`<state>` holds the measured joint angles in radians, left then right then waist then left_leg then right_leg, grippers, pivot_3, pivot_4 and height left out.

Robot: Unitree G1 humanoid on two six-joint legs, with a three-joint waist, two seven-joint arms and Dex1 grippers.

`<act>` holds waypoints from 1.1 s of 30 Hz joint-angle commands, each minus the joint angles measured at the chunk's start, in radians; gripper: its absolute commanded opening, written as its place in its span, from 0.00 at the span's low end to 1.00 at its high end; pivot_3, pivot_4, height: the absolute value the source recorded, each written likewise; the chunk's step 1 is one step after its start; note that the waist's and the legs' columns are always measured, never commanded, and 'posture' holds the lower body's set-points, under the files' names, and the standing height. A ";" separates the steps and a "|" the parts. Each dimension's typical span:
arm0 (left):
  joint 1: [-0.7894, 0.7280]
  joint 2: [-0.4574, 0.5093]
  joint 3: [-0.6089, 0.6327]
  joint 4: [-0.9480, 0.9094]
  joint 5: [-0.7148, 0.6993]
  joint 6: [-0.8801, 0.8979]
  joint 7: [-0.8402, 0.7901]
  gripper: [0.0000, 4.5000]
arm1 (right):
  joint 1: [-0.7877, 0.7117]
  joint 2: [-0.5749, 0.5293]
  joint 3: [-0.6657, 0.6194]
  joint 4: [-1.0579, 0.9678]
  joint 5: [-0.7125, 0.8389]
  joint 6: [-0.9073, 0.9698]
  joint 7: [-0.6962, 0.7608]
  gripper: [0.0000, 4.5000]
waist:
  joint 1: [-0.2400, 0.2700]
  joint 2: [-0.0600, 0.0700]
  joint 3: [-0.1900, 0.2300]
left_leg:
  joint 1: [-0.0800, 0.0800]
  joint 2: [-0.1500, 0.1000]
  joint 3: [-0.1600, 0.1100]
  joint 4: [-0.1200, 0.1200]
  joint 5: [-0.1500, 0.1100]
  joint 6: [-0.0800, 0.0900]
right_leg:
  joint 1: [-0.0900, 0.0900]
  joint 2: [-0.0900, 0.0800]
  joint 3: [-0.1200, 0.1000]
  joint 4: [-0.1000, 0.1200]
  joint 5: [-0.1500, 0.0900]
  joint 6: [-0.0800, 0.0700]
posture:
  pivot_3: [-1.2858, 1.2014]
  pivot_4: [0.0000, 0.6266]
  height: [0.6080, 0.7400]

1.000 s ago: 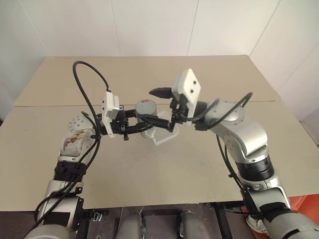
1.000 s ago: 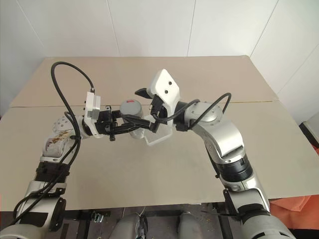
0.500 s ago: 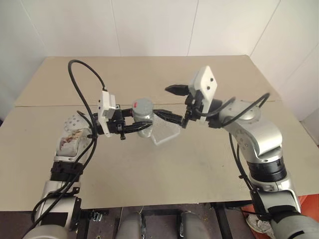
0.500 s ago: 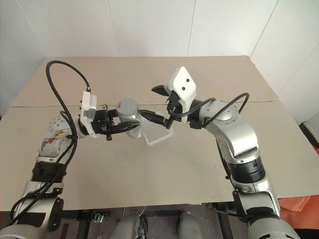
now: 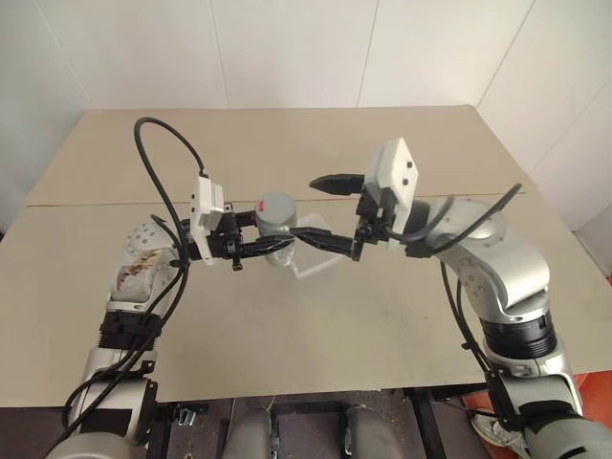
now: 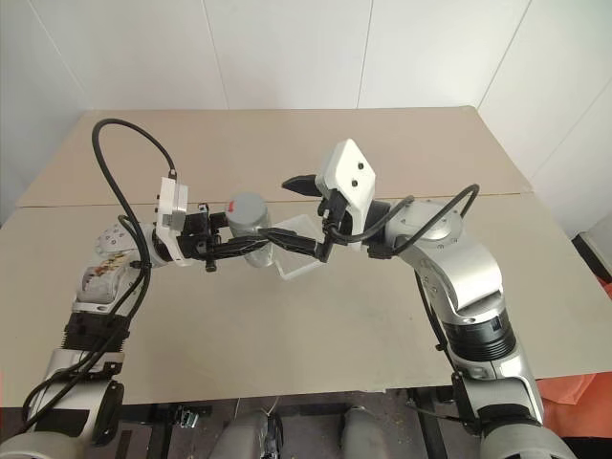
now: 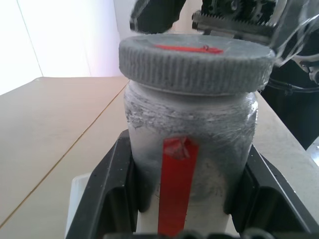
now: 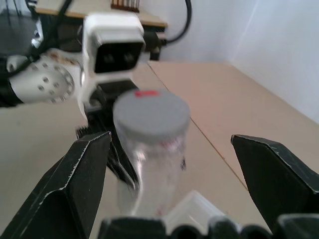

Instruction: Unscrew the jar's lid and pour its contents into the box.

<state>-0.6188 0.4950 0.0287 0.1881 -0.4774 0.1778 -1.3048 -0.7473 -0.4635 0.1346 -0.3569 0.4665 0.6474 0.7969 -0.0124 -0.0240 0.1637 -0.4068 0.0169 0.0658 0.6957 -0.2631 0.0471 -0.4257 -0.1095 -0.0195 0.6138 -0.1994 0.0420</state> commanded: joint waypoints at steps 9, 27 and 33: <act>0.008 -0.004 0.007 -0.055 -0.018 -0.012 0.005 0.43 | -0.079 0.092 0.055 0.050 -0.020 0.026 -0.047 1.00 | 0.001 0.000 0.000 | 0.000 0.000 0.000 0.000 0.000 0.000 | 0.000 0.000 0.000 0.001 0.000 0.000 | 0.52 0.24 1.00; 0.017 0.007 0.012 -0.066 -0.017 -0.013 0.015 0.43 | -0.074 0.094 0.063 0.078 -0.003 0.046 0.000 0.61 | 0.000 0.000 0.000 | 0.000 0.000 0.000 0.000 0.000 0.000 | 0.000 0.000 0.000 0.001 0.000 0.000 | 0.52 0.24 1.00; 0.011 0.003 0.009 -0.058 -0.012 -0.019 0.017 0.43 | -0.092 0.108 0.003 0.085 0.042 0.077 -0.019 0.61 | 0.000 0.000 0.000 | 0.000 0.000 0.000 0.000 0.000 0.000 | 0.000 0.000 0.000 0.001 0.000 0.000 | 0.52 0.24 1.00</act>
<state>-0.5887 0.4927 0.0252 0.1528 -0.4765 0.1779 -1.2870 -0.8095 -0.3584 0.1918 -0.2568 0.4736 0.7078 0.7927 -0.0123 -0.0240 0.1637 -0.4071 0.0168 0.0658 0.6958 -0.2631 0.0471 -0.4258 -0.1095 -0.0197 0.6145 -0.1994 0.0419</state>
